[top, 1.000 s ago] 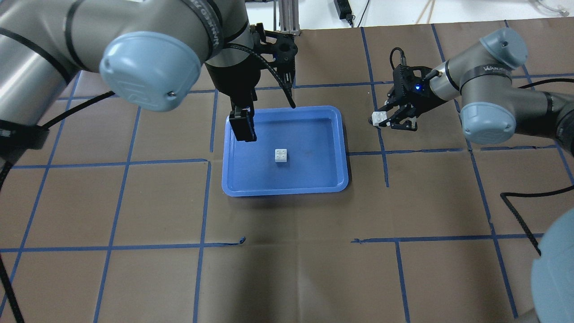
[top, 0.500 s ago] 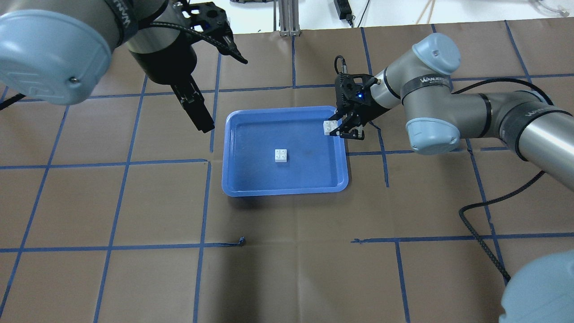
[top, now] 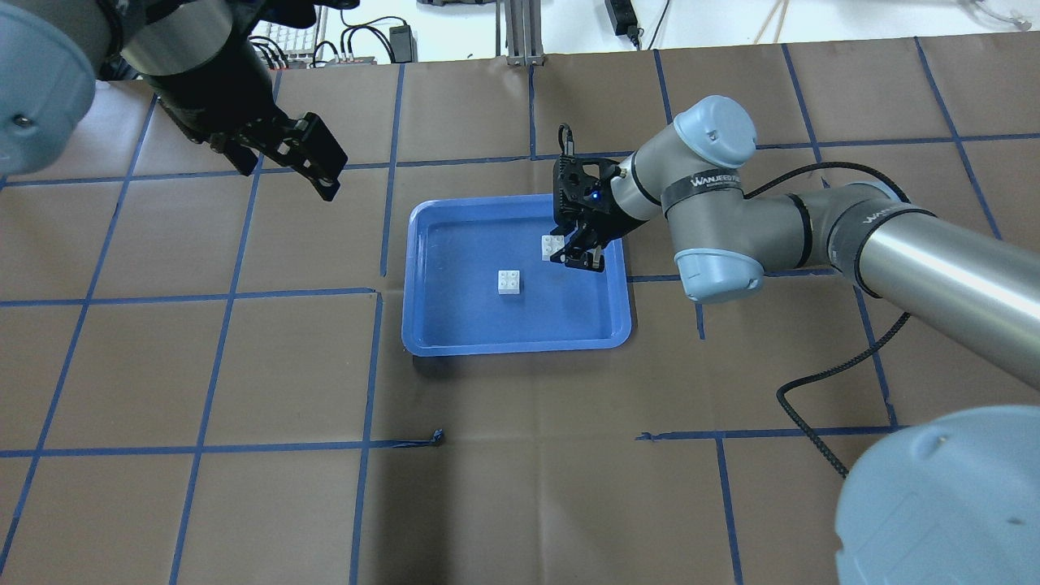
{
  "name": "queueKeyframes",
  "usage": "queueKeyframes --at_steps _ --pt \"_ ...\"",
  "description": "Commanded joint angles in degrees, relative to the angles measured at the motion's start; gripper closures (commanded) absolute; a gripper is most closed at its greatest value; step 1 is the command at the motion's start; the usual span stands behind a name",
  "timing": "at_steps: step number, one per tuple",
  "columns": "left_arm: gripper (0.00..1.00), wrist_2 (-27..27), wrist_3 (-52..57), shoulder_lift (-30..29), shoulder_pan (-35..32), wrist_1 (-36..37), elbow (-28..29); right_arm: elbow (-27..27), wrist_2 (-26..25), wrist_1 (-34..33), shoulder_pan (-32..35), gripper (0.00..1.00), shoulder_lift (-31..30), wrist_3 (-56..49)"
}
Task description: Assemble white blocks and place on blue tray
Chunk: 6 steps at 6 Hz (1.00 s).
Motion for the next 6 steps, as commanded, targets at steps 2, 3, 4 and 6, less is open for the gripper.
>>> queueKeyframes --at_steps 2,3,4,6 --pt "0.01 0.01 -7.24 0.53 1.04 2.27 -0.07 0.03 -0.17 -2.36 1.62 0.74 3.65 0.62" --pt "0.01 -0.08 -7.51 0.10 1.04 4.54 -0.07 0.03 -0.17 -3.24 1.89 0.74 4.80 0.62" --pt "0.01 0.01 -7.33 0.09 1.04 5.87 -0.07 0.03 -0.09 -3.43 1.98 0.73 4.81 0.71" --pt "0.01 0.27 -7.33 0.53 1.65 5.53 -0.07 0.11 -0.52 -3.43 3.28 0.73 4.89 0.79"
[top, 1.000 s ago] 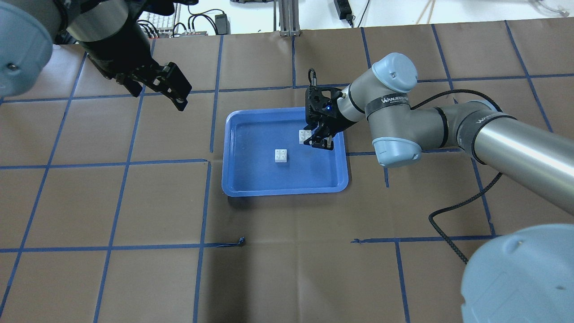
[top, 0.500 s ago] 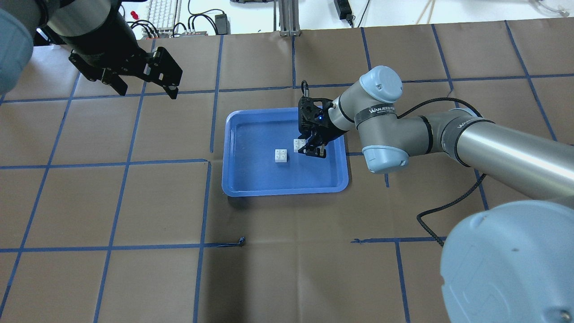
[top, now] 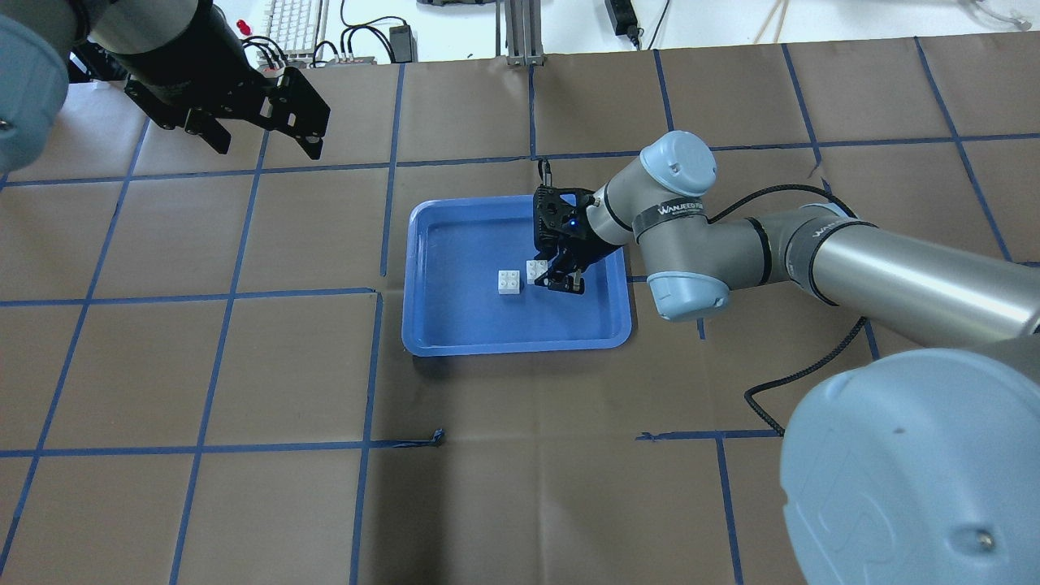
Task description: Assemble white blocks and place on blue tray
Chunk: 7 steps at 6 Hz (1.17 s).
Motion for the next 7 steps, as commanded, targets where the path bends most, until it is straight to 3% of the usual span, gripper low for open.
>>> queueKeyframes --at_steps 1,7 --pt "0.01 0.09 0.09 0.28 1.79 -0.23 0.00 0.02 -0.21 -0.16 0.95 0.73 0.08 1.02" --pt "0.01 0.09 0.09 0.37 2.59 -0.23 0.00 0.29 -0.03 -0.16 1.04 0.71 0.17 1.12"
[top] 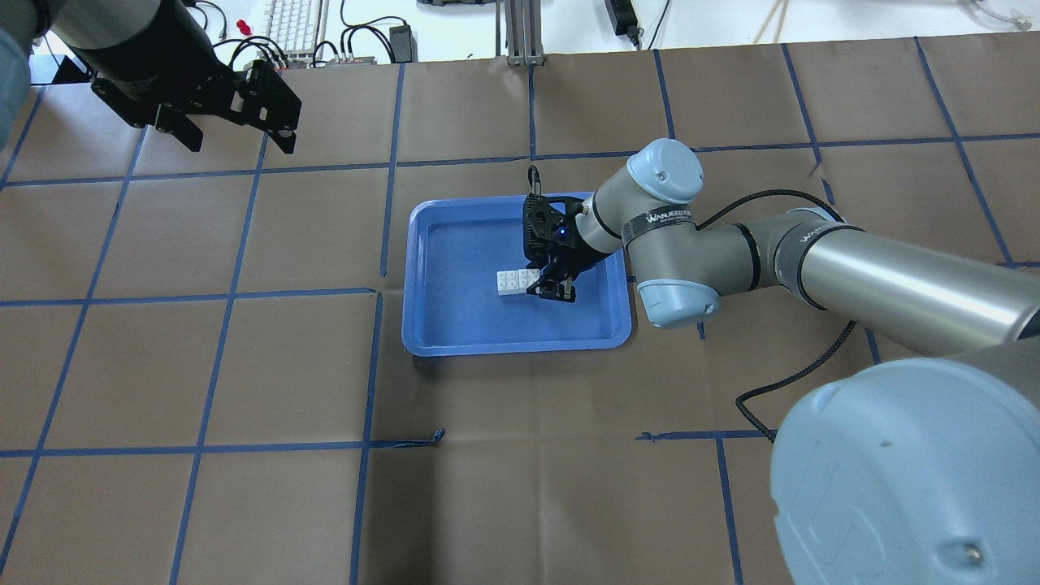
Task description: Assemble white blocks and place on blue tray
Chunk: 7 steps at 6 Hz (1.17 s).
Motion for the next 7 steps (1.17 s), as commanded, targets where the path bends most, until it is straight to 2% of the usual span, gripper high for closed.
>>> queueKeyframes --at_steps 1,7 --pt "0.01 0.00 0.00 0.00 0.16 0.00 0.00 0.01 0.17 -0.08 0.00 0.71 0.18 0.00" --pt "0.01 0.00 0.00 0.00 0.16 0.00 0.00 -0.25 0.61 -0.17 0.00 0.71 0.88 0.18"
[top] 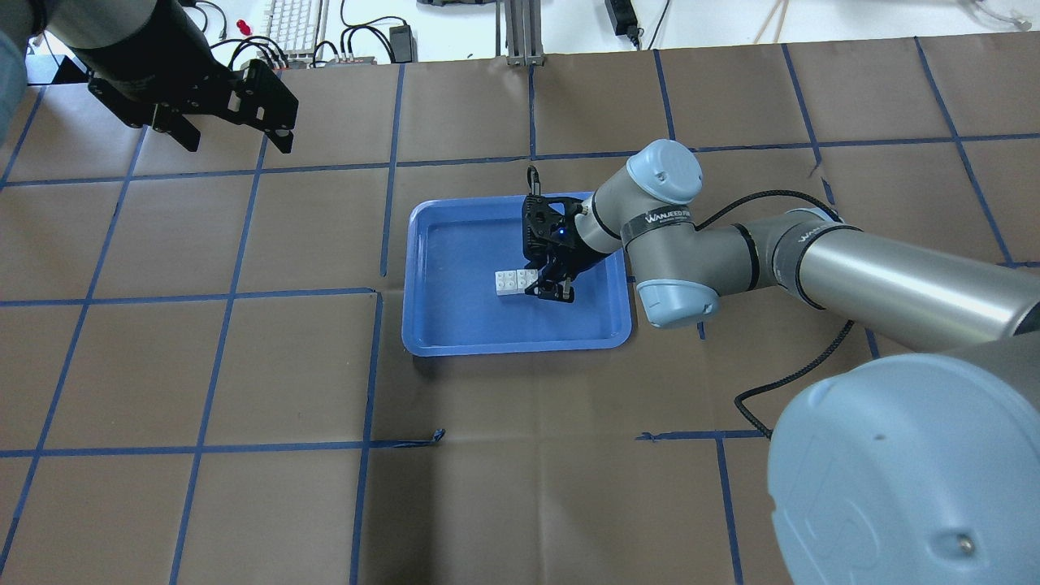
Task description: Assemble white blocks and place on blue tray
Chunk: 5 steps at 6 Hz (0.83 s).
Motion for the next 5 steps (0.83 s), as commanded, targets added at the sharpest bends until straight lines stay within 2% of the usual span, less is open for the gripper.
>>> queueKeyframes --at_steps 1,5 --pt "0.01 0.00 0.00 0.00 0.00 0.00 0.00 -0.05 0.06 -0.92 0.00 0.71 0.58 0.76" --pt "0.01 0.00 0.00 0.00 0.09 0.00 0.00 -0.14 0.06 -0.93 0.00 0.67 0.58 0.86"
